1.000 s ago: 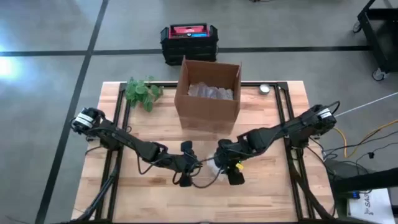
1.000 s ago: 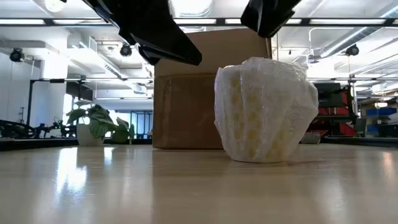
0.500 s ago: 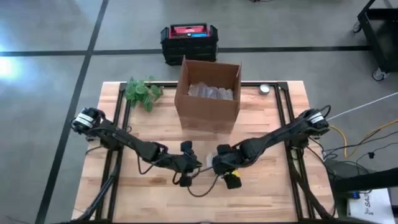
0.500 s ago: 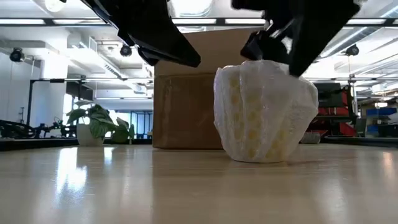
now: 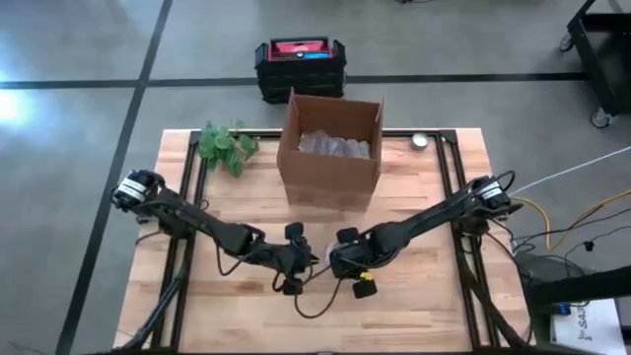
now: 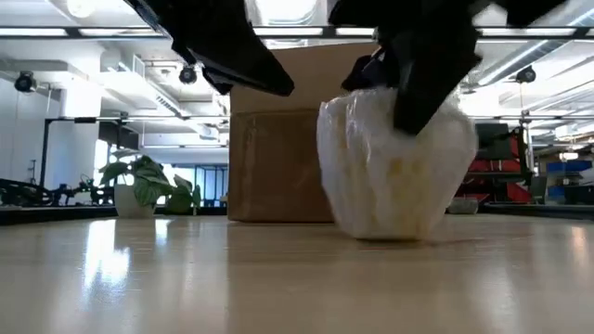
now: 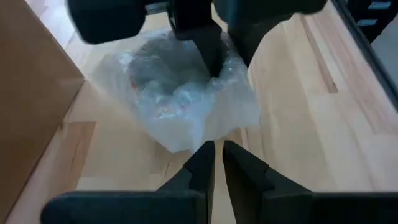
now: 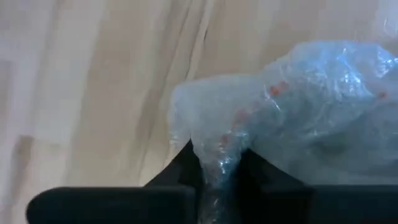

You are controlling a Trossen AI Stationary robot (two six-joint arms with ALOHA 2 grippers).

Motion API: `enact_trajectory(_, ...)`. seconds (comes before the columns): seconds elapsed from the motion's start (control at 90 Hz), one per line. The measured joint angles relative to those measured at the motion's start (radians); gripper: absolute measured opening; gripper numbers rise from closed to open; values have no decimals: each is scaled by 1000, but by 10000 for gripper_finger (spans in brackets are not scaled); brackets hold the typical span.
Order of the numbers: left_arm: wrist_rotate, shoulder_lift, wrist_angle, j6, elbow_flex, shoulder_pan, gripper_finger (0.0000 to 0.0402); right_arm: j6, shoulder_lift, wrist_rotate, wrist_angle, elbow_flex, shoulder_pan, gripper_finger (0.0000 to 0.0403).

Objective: Wrap mug
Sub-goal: Put the wrapped yellow cup into the cardboard box

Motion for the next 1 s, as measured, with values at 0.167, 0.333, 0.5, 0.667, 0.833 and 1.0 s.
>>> enact_trajectory(0.167, -3, -110, -85, -9, 0, -13, 20, -43, -130, 4, -25, 89, 1, 23)
enact_trajectory(0.333, -56, -237, -206, -21, 0, -21, 20, -122, -226, 93, -31, 204, -43, 23)
enact_trajectory(0.5, -140, -353, -269, -5, 0, -17, 20, -271, -297, 245, -15, 347, -140, 22)
enact_trajectory(0.667, -161, -408, -263, 45, 0, -10, 20, -424, -276, 260, -25, 490, -328, 22)
enact_trajectory(0.833, -162, -401, -263, 47, -1, -10, 20, -335, -178, 106, -91, 621, -588, 22)
enact_trajectory(1.0, -170, -351, -255, 46, -1, -10, 20, -50, -39, -9, -255, 709, -764, 23)
